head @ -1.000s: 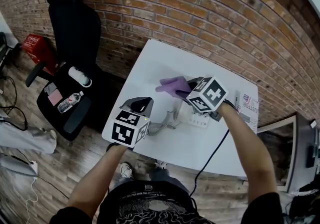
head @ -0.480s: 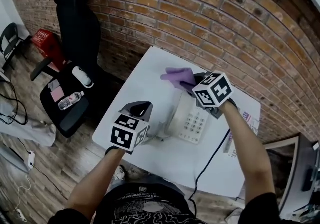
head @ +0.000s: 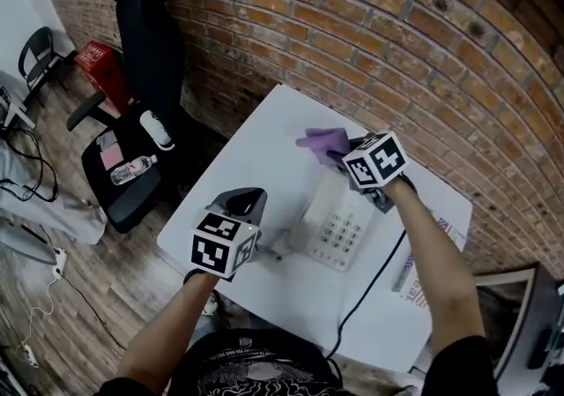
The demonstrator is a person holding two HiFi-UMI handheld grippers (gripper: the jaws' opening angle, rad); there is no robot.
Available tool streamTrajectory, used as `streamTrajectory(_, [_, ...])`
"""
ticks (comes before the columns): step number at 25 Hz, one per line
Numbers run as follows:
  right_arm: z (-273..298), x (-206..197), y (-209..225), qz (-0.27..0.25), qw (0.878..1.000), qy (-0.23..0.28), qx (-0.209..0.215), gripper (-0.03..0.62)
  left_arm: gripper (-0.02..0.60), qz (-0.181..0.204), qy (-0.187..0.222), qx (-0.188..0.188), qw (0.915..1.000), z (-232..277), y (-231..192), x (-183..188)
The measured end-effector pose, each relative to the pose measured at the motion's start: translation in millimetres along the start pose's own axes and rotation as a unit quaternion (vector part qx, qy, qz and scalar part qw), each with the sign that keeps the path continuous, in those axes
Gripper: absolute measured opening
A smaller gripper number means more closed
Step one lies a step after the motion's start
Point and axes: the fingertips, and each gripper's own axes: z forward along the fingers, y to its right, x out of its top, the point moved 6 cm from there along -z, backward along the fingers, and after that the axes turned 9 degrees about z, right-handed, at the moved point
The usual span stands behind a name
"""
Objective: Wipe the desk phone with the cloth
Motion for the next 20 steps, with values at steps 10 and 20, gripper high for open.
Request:
streamTrajectory(10, [0,-25,13,0.052,0.998,-0.012,0.046,0.046,0.005,0.007,-0.011,-0.007,0.9999,13,13,-3])
streamTrajectory(20, [-18,-47,22,0.075,0.997,-0.008,0.033,0.046,0.005,0.022,-0.012,-0.030,0.9992,25,26,3])
